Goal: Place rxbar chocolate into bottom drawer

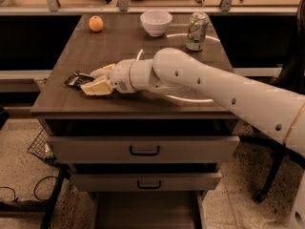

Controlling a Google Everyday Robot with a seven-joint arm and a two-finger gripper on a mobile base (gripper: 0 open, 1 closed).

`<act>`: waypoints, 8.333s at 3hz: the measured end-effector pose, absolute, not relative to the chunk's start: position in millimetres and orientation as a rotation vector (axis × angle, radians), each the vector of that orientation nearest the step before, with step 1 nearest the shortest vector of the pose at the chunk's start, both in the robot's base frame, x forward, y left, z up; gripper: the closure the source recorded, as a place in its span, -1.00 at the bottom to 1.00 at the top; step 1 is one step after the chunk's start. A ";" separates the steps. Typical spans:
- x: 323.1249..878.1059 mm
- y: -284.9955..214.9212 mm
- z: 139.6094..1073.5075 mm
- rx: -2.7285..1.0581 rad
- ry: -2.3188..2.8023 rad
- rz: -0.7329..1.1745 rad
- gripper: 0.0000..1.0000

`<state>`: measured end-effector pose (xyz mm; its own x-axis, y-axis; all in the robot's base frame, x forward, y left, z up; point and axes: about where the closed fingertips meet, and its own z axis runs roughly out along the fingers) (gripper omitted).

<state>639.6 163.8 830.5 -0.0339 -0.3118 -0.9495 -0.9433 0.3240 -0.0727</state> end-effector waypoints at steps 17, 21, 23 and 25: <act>628.5 141.2 958.3 -1.312 1.625 0.788 1.00; 406.1 11.9 1032.1 -1.138 1.755 0.504 1.00; 359.4 -48.8 953.8 -0.991 1.837 0.519 1.00; 365.4 -44.4 939.0 -0.990 1.830 0.537 1.00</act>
Offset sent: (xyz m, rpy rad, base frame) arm -0.0835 0.0289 0.1136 -0.0161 -0.4151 0.0347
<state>365.4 -44.4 939.0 -0.2183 -0.3973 -0.8913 -0.8161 0.5751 -0.0564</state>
